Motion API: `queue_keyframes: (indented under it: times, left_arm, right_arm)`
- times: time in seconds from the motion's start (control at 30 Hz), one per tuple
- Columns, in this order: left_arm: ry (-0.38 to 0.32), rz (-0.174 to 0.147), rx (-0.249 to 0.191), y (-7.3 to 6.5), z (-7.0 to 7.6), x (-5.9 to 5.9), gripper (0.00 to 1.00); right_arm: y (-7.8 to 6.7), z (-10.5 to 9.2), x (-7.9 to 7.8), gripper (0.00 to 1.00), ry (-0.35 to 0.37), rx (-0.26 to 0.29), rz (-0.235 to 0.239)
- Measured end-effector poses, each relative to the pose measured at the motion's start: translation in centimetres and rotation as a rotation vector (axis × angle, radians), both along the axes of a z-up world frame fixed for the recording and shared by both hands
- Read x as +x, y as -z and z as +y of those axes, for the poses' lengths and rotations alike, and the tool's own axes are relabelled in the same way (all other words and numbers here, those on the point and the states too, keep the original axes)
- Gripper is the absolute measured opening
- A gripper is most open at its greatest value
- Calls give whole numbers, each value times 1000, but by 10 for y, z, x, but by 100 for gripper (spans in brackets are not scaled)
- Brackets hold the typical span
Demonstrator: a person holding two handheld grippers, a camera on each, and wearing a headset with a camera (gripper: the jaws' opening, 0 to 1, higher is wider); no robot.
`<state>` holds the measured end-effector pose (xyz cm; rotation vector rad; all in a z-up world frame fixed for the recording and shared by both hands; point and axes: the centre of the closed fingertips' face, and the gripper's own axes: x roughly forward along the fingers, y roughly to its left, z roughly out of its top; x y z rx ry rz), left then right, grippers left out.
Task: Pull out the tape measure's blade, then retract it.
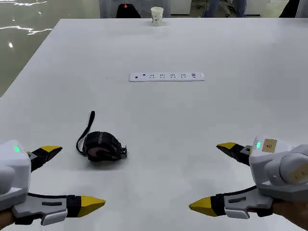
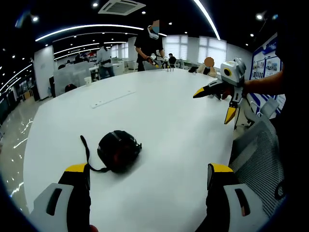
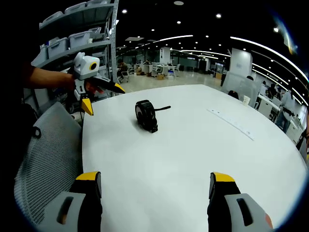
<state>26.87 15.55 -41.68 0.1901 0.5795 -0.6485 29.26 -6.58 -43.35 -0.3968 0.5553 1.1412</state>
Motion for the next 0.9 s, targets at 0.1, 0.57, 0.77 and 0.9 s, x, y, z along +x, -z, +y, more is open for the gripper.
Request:
queue_keyframes:
  times: [0.1,0.57,0.77,0.9]
  left_arm:
    - [13,3,11,1,1,4,99]
    - [67,14,43,6,4,21,94]
    - [90,26,59,9,7,28,91]
    - [109,32,74,12,7,31,88]
  right_arm:
    - [2,3,3,90,-18,-8,-3]
    - [6,20,24,84,-102,-29,-27]
    - [11,26,30,79,-142,-47,-21]
    - [14,30,32,76,-169,-59,-24]
